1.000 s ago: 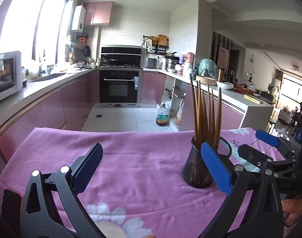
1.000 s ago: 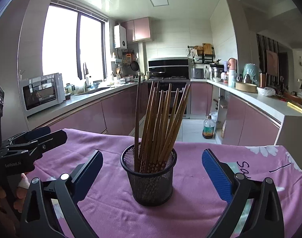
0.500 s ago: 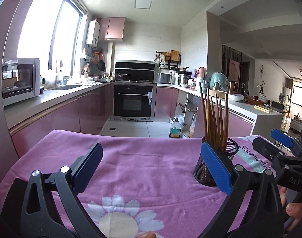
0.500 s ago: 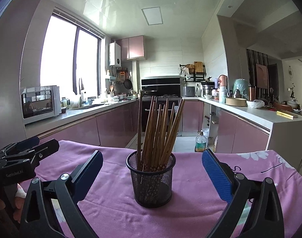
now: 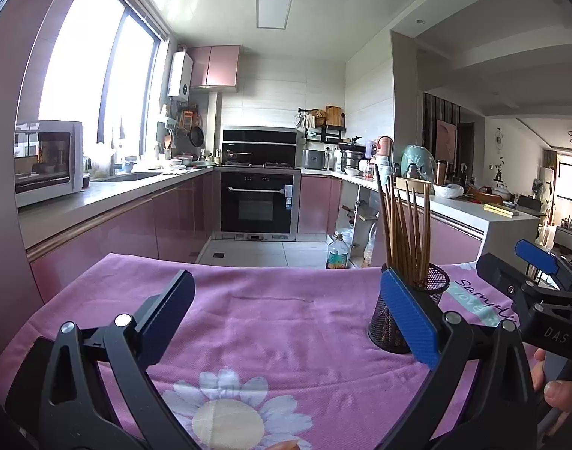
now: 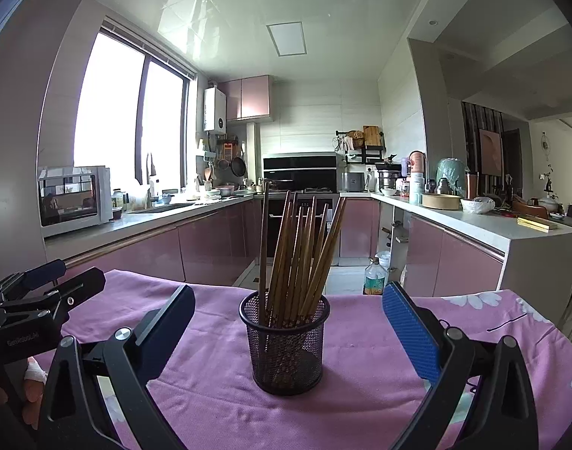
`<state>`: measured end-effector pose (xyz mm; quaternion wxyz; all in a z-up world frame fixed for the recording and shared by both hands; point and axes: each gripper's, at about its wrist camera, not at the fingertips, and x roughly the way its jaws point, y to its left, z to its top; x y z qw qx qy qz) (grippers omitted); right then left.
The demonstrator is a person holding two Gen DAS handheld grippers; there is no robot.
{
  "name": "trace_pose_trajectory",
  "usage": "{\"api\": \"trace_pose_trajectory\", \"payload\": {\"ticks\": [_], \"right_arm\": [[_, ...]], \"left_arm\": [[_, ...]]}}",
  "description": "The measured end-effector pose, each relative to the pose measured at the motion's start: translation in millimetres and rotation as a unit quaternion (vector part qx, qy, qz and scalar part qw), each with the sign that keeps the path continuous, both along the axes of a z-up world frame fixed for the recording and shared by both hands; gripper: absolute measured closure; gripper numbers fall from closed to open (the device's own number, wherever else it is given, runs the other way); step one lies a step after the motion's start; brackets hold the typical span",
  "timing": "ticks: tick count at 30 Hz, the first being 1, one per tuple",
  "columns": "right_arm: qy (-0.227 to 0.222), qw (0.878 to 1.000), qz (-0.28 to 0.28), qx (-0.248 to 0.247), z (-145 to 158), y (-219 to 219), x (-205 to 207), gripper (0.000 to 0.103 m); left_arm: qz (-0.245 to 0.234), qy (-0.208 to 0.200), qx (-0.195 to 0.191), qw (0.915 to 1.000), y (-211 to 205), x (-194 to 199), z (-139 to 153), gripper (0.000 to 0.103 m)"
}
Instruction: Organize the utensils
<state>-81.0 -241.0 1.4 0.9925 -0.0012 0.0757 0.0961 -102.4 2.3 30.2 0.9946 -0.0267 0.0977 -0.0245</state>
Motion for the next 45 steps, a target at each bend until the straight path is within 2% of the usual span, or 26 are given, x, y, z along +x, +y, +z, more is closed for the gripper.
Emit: {"api": "trace_pose_trajectory", "payload": {"ticks": [45], "right_arm": [[0.004,1.000,-0.005,0.008,1.1,-5.5,3.1,0.006]], "left_arm": [[0.002,-0.014,0.009,0.9999,-4.4,-6.4,3.2,0.005]]}}
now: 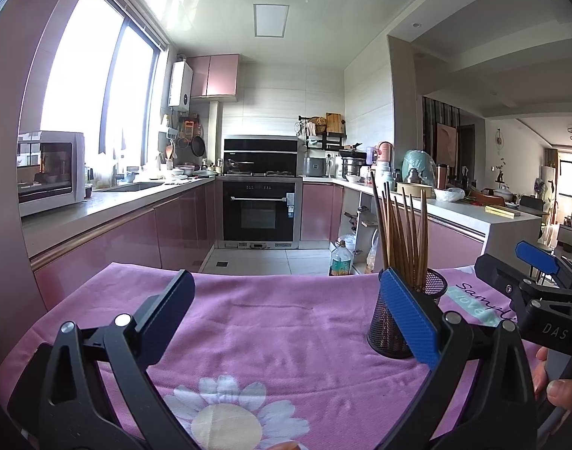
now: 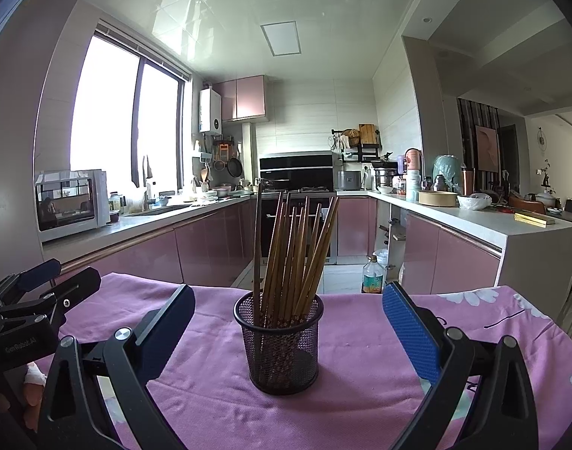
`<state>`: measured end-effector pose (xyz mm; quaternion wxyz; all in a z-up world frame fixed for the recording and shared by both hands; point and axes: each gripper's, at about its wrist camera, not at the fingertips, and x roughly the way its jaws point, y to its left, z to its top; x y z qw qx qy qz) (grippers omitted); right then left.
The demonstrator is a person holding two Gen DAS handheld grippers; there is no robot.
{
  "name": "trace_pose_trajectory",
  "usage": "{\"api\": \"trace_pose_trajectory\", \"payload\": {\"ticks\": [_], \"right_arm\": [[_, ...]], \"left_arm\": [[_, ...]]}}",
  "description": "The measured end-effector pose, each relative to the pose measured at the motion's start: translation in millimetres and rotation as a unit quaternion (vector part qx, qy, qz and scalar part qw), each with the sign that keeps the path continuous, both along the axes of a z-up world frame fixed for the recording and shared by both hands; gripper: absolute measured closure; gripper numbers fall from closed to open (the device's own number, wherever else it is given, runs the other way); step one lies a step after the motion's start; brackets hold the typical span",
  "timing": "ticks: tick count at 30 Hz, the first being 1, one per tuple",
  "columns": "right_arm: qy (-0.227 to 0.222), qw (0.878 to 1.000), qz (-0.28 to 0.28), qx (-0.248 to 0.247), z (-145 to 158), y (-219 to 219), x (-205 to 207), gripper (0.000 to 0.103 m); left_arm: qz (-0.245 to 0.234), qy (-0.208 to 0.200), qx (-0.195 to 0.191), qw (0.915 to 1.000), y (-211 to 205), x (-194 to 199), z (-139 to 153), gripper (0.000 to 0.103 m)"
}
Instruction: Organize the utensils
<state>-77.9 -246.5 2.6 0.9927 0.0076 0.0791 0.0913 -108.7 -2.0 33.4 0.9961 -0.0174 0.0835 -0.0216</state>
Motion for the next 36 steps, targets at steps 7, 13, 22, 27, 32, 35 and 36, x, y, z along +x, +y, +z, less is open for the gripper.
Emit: {"api": "trace_pose_trajectory", "payload": {"ticks": [7,13,22,27,32,35,36], "right_arm": [[-0.001,1.000,-0.001,0.000,-0.2,-0.7,0.3,0.006],[-0.001,1.000,-0.001,0.001,-0.3,-0.7,0.4,0.006],[-0.002,1.000,-0.001,0.001,-0.4,-0.8,0.3,0.006],[-0.002,1.000,-0.001,0.001,-0.5,-0.8,-0.3,0.006],[-0.002,1.000,-0.001,0.001,-0.5,-0.8,0.0,0.006],[-0.002,1.000,-0.002,0.001,-0.5,-0.7,-0.2,0.006],[-0.002,1.000,-0.001,0.001,-0.5,-0.8,-0.2,0.006]], "left_arm": [[0.000,-0.002,0.002,1.0000,-1.2,0.0,0.3,0.006],[0.000,-0.003,0.002,1.0000,-2.2,0.4,0.8,0.005],[0.000,-0.003,0.001,1.0000,-2.4,0.1,1.2,0.006],[0.000,-0.003,0.002,1.0000,-2.6,0.3,1.1,0.005],[-0.001,-0.002,0.001,1.0000,-2.5,0.3,1.1,0.006],[-0.001,-0.002,0.002,1.0000,-3.0,1.0,1.1,0.006],[-0.001,-0.002,0.002,1.0000,-2.8,0.6,1.0,0.006]]}}
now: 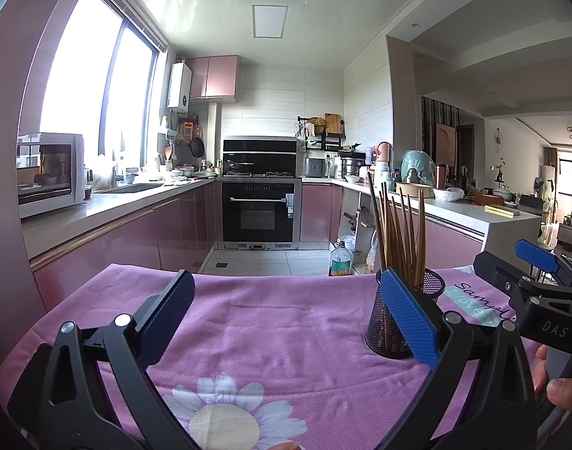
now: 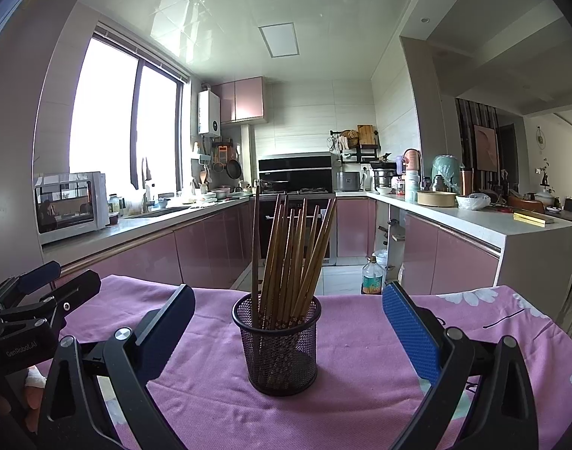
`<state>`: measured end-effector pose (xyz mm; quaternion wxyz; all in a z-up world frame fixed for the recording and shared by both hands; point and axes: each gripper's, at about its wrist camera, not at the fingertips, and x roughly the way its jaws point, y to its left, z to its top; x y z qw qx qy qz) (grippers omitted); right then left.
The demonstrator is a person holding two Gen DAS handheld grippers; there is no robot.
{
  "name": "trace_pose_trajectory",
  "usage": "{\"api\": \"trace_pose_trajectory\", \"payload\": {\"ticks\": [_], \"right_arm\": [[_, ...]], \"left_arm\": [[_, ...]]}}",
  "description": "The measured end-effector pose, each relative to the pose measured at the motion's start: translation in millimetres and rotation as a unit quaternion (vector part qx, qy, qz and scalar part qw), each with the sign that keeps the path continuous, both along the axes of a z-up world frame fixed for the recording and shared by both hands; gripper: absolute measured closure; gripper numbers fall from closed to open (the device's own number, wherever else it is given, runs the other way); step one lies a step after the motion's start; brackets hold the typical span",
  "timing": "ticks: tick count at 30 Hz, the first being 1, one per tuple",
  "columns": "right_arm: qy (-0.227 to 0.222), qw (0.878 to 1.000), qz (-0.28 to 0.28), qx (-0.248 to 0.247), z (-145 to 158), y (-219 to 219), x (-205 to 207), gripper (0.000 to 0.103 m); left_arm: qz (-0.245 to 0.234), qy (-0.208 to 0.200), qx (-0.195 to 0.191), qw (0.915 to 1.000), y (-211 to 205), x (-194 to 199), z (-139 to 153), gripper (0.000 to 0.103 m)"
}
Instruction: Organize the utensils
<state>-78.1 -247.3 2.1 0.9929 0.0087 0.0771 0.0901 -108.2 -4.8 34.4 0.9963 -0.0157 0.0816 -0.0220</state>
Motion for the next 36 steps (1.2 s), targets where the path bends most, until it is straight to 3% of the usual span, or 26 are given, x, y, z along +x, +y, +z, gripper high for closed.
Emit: {"api": "trace_pose_trajectory", "payload": {"ticks": [36], "right_arm": [[0.004,1.000,0.005,-0.001,1.3,1.3,0.8,0.006]], "left_arm": [[0.003,-0.003,0.008,1.0000,-3.4,-3.6,-1.7,0.006]]}}
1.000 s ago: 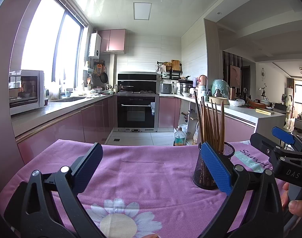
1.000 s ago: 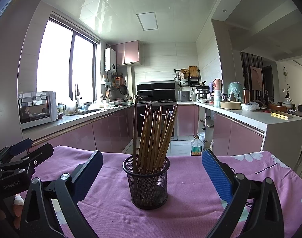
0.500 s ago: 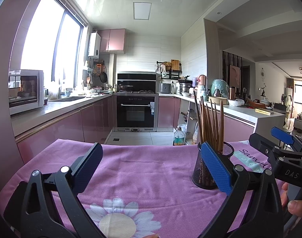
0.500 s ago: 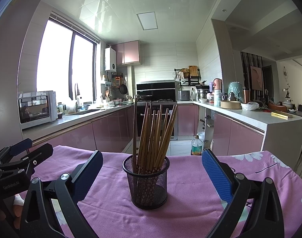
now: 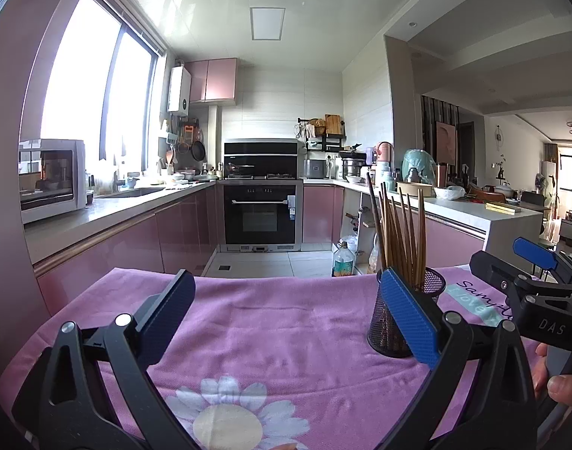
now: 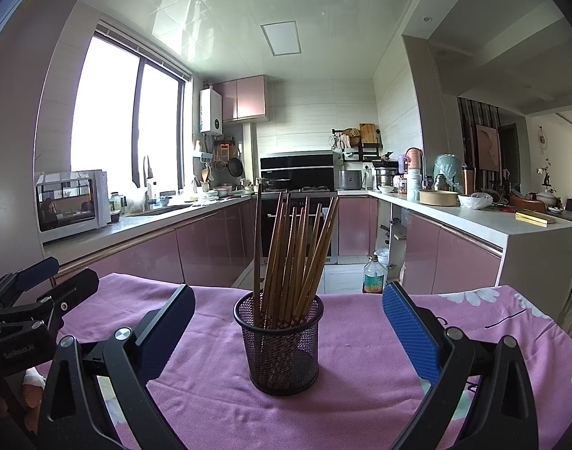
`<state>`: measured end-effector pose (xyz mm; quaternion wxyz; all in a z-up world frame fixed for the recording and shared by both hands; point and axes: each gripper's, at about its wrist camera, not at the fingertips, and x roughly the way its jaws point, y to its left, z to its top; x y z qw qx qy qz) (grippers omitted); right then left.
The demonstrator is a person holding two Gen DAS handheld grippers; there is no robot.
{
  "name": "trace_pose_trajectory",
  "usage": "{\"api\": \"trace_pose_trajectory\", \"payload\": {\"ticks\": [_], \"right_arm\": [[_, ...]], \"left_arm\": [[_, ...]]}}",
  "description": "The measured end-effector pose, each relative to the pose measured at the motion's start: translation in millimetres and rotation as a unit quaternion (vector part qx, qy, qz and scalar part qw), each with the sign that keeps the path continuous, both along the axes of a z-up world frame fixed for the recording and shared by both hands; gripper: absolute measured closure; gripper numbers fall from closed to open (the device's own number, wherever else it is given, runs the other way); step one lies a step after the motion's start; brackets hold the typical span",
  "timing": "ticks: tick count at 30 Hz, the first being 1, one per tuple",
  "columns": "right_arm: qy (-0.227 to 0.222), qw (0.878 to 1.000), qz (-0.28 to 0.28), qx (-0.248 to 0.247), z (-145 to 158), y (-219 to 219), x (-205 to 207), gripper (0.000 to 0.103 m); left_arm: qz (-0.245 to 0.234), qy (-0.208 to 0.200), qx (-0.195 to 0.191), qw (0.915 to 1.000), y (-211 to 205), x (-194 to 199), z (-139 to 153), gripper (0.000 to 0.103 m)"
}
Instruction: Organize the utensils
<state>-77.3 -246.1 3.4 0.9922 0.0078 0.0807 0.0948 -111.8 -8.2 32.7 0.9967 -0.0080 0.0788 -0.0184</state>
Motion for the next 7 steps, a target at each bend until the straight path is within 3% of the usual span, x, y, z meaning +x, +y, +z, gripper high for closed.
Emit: {"api": "trace_pose_trajectory", "payload": {"ticks": [3,7], "right_arm": [[0.011,1.000,0.007,0.003,-0.5,-2.6,4.1,0.006],[0.071,0.997,-0.003,-0.012,-8.8,-22.1,23.7,0.006]], "left_arm": [[-0.003,0.017,-0.006,0.9998,2.1,5.2,-2.4,0.006],[0.001,0.046,-0.005,0.9989,8.6,15.7,-7.7,0.005]]}}
